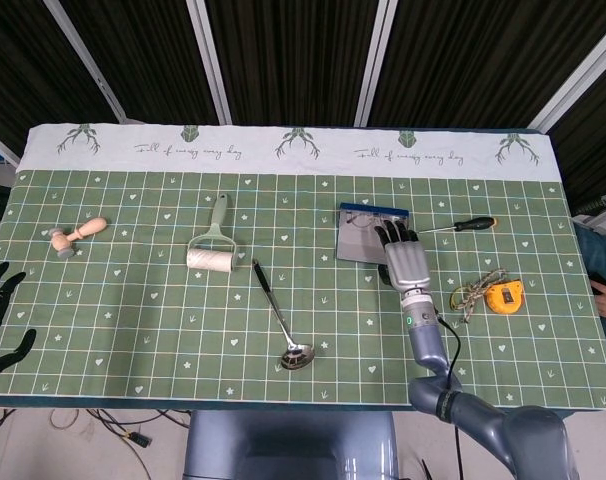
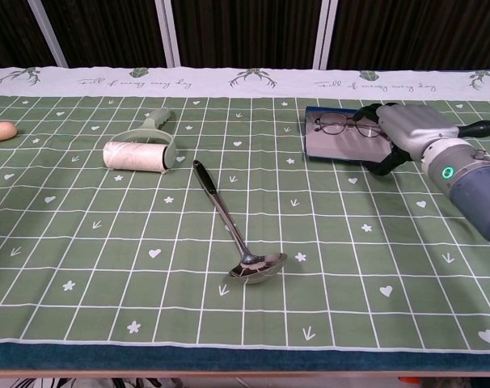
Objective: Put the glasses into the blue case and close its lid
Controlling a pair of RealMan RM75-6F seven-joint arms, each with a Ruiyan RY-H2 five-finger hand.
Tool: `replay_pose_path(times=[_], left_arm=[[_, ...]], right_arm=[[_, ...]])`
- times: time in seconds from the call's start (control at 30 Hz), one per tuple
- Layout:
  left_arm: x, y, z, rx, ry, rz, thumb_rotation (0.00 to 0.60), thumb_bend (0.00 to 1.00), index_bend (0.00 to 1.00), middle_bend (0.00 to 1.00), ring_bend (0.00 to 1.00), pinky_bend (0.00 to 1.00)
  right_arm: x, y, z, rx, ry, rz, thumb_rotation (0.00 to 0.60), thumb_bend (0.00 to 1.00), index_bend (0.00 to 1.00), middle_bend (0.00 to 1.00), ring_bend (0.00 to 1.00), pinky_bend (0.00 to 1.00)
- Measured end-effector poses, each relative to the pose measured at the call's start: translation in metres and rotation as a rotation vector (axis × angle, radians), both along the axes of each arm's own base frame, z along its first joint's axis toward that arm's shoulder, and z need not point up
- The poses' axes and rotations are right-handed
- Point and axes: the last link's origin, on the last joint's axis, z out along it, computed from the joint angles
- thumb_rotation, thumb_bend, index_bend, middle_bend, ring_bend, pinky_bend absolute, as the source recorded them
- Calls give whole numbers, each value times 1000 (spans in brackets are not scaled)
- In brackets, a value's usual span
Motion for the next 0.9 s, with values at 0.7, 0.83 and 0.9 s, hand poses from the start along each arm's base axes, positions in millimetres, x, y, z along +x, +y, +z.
replay_pose_path(times=[0.7,0.83,0.9], left_arm=[[1,1,1,-1,-1,8,600,317,136,0,0,0],[1,1,1,0,-1,9,600,316,139,0,0,0],[1,1,1,0,-1,10,600,316,140,0,0,0]], right_arm=[[14,-36,10,-107,22,23,600,435,275,161,140,222],[16,-41,8,-104,30,21,600,436,332,161,140,222],[16,-42,6,-96,35,18,600,436,351,161,140,223]])
